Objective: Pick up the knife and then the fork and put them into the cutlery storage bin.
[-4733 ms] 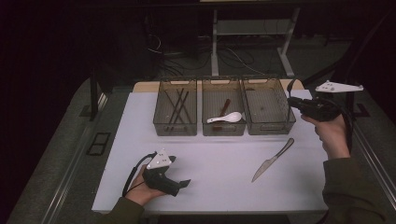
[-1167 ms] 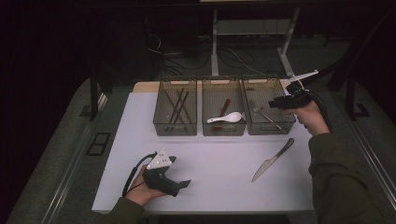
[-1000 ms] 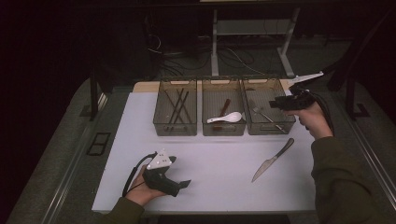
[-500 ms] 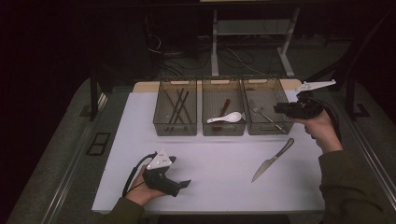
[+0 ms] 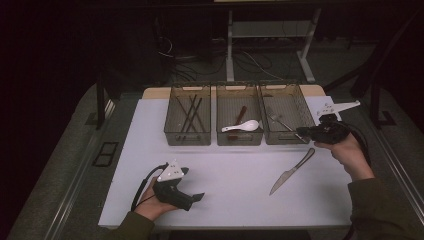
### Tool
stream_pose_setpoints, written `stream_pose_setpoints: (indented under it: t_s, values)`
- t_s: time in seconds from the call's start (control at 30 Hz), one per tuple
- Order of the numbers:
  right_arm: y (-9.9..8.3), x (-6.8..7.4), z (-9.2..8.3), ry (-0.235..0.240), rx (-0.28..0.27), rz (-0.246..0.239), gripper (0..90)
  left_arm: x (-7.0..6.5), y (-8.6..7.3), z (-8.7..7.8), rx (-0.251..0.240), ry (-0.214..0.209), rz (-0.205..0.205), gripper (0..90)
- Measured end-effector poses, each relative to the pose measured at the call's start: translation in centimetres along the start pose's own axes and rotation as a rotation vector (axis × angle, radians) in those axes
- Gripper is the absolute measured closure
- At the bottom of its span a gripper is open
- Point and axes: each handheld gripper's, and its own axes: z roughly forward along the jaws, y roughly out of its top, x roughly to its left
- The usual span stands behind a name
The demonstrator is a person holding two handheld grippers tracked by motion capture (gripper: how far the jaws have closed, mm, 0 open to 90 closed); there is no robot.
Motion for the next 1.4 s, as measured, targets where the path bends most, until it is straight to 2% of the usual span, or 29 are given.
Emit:
stream_pose_setpoints:
  t_s: [0.2,0.4,0.57,0.77,1.07,1.4]
  values:
    - [-1.2,0.0,0.3,-0.017,0.046,-0.011,89.2,0.0,0.0,0.0,-0.004,0.002,-0.004,0.0]
    - [-2.8,-0.7,1.2,-0.096,0.129,-0.022,89.2,0.0,0.0,-0.1,0.0,0.0,0.001,0.0]
    - [-4.0,-1.7,2.4,-0.128,0.197,-0.005,89.2,0.0,0.0,-0.1,-0.001,0.0,0.001,0.0]
    - [-4.8,-2.4,3.4,-0.132,0.237,0.02,89.1,-0.1,0.0,0.0,-0.001,0.0,0.001,0.0]
    - [-5.1,-2.5,4.4,-0.145,0.286,0.006,89.2,-0.1,0.0,0.1,0.0,-0.003,0.0,0.0]
    - [-5.3,-2.3,4.2,-0.145,0.309,-0.01,89.2,0.0,0.0,0.0,0.0,-0.001,0.0,0.0]
